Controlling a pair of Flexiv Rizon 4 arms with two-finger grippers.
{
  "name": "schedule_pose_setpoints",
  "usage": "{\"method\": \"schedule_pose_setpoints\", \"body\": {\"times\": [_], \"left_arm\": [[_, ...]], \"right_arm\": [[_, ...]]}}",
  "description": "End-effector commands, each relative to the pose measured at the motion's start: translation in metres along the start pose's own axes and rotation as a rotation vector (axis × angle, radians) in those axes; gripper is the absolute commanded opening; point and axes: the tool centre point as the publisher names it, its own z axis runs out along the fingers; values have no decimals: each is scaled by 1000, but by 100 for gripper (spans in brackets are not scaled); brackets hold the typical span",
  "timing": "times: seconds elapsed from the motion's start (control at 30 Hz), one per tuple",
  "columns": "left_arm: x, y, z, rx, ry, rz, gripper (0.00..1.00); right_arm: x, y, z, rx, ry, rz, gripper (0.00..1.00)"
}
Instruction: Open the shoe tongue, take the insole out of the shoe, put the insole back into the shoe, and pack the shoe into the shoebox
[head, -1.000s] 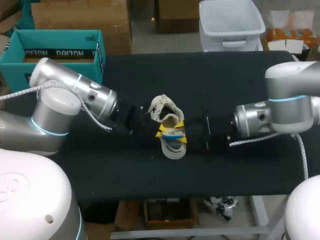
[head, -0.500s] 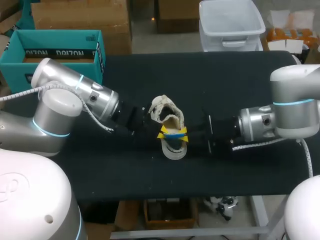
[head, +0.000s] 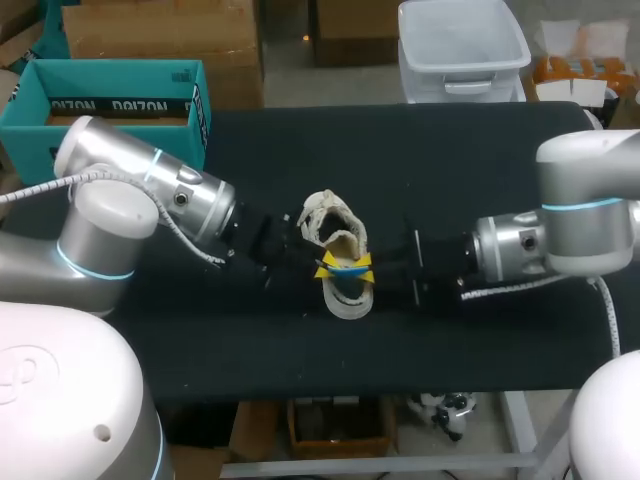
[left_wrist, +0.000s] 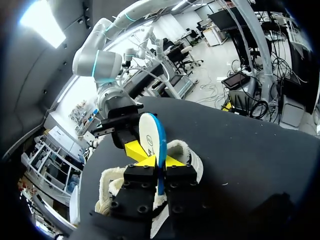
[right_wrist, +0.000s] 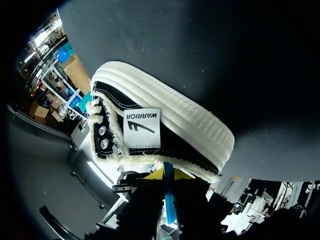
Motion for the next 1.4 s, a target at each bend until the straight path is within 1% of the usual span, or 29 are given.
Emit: {"method": "schedule_pose_setpoints", "body": {"times": [0.03,0.2,0.4,0.53,0.57,0.6,0.63,0.7,0.87,1.03,1.07,1.1,1.23,1.27,1.4], "left_arm": [[-1,8,2,-8,-1,-23,0],[-6,26,4,-18,2,-69,0],[-7,34,4,-15,-6,-98,0],[-5,33,3,-15,-5,-99,0],[-5,32,3,-15,-4,-97,0],[-5,31,3,-15,-4,-95,0],[-4,30,3,-16,-3,-93,0],[-3,29,2,-17,-2,-90,0],[-3,28,4,-14,-3,-88,0],[-3,25,7,-11,0,-84,0],[-3,24,7,-10,1,-82,0],[-3,24,7,-10,1,-82,0],[-2,22,9,-11,4,-78,0],[-2,21,10,-13,5,-77,0],[0,19,8,-16,6,-76,0]], "right_arm": [[7,14,4,20,0,-1,0],[18,22,10,34,-9,-10,0],[22,27,9,35,-16,-1,0],[19,26,9,36,-18,4,0],[18,23,7,35,-18,5,18],[16,21,6,30,-18,8,33],[14,18,5,28,-18,9,40],[11,13,1,14,-17,13,49],[5,0,-2,-12,-15,20,47],[-1,-11,-6,-26,-10,14,40],[-1,-12,-6,-25,-8,11,33],[-1,-12,-6,-25,-7,9,32],[-2,-11,-4,-13,-5,-2,12],[-2,-10,-4,-4,-8,-7,0],[-2,-9,-3,3,-9,-16,0]]}}
